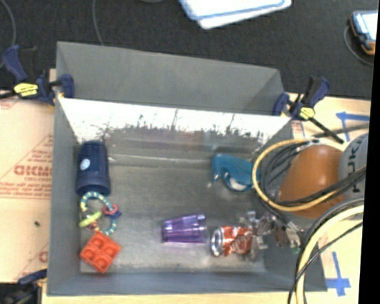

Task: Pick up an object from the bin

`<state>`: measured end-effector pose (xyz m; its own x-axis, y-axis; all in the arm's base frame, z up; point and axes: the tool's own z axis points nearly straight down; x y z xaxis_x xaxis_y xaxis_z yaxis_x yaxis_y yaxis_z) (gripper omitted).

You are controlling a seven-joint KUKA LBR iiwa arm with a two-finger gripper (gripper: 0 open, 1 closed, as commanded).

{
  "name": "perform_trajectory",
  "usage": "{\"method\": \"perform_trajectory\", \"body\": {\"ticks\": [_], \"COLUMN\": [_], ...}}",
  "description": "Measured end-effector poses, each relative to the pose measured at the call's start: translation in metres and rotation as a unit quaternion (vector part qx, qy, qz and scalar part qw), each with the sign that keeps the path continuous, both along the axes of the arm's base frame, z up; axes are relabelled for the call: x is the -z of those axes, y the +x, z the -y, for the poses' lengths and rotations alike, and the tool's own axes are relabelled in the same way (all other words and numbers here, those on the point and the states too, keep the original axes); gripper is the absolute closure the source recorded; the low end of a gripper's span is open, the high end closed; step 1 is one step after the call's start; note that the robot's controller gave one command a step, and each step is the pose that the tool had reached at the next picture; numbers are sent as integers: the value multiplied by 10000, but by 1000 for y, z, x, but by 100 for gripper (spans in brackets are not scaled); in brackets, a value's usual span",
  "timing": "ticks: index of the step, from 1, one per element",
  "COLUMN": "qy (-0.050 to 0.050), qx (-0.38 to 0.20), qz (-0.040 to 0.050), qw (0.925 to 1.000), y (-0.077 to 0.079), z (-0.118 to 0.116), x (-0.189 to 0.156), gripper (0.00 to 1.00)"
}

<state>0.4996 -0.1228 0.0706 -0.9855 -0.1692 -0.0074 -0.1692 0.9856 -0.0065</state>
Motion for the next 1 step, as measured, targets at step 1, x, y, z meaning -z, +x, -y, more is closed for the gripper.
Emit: {"method": "perform_trajectory", "body": {"ticks": [1], "qy": [-2], "qx": [0], "qz": [5], "qw": [10000], "y": [0], "z": [0], "x": [-2], "gripper": [100]}}
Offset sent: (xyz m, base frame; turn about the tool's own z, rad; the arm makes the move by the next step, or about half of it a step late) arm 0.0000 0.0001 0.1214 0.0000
